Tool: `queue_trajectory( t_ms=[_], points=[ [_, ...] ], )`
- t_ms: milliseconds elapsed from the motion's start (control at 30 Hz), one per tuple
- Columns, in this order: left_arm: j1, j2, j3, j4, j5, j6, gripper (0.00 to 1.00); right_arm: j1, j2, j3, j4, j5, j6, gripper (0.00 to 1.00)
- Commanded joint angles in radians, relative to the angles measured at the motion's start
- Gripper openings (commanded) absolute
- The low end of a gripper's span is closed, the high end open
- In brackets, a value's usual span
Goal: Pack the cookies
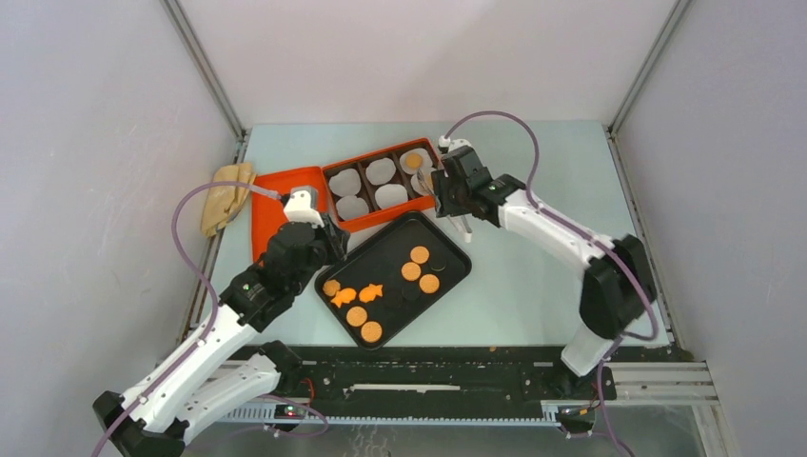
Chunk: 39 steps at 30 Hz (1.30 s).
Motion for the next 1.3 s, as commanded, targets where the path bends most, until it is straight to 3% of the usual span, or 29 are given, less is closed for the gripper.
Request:
queue_trajectory(
  t_ms=[0, 333, 533, 1133, 1267],
  points=[
    [0.005, -0.019, 0.019, 0.030, -0.009, 0.001, 0.31, 0.095, -0.186, -0.034, 0.029, 0.024, 0.002, 0.57],
    [0.005, -0.012, 0.026, 0.018, 0.004, -0.013, 0.32, 0.320, -0.257, -0.234, -0.101, 0.098, 0.076, 0.57],
    [0.005, -0.020, 0.024, 0.019, 0.016, -0.016, 0.32, 0.326, -0.263, -0.372, -0.057, 0.085, 0.153, 0.58],
    [0.005, -0.066, 0.001, 0.019, 0.009, -0.017, 0.32, 0.336, -0.194, -0.377, -0.070, -0.008, 0.232, 0.59],
    [0.005, -0.065, -0.006, 0.024, 0.015, -0.016, 0.32, 0.338, -0.178, -0.365, -0.088, 0.004, 0.239, 0.51]
  ],
)
